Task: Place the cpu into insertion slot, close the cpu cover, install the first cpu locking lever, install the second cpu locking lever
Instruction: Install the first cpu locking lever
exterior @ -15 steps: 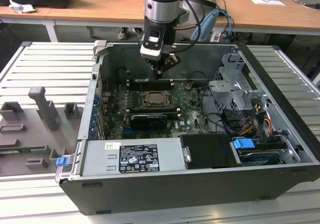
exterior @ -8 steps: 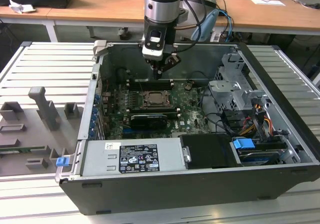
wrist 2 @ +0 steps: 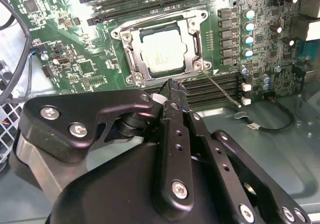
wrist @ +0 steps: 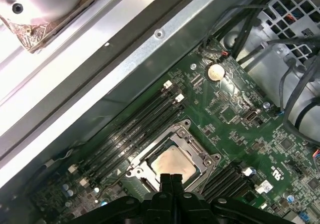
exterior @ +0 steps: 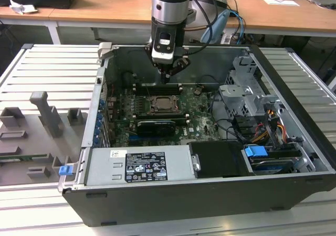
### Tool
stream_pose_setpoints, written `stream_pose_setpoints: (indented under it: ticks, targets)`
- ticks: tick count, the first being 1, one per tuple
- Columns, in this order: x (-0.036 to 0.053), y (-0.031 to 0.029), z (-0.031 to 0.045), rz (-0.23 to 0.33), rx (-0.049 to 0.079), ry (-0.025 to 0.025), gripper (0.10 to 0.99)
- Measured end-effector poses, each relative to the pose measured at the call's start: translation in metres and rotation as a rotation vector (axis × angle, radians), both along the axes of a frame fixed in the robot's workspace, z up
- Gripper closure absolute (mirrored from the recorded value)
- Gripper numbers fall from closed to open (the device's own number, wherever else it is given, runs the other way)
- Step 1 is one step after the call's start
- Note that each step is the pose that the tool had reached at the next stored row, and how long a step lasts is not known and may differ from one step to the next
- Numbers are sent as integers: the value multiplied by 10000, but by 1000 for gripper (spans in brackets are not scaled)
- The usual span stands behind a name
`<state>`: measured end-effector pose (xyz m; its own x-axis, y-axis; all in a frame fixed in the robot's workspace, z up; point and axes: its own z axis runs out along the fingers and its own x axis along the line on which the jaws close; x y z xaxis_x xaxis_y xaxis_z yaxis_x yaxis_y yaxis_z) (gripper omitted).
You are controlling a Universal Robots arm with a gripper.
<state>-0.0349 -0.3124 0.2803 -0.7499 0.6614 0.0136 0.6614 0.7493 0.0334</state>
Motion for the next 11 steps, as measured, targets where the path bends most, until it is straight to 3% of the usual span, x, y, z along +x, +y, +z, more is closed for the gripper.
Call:
stream_pose_setpoints:
  ticks: [11]
  targets:
    - [0,0,0,986,0,0,980]
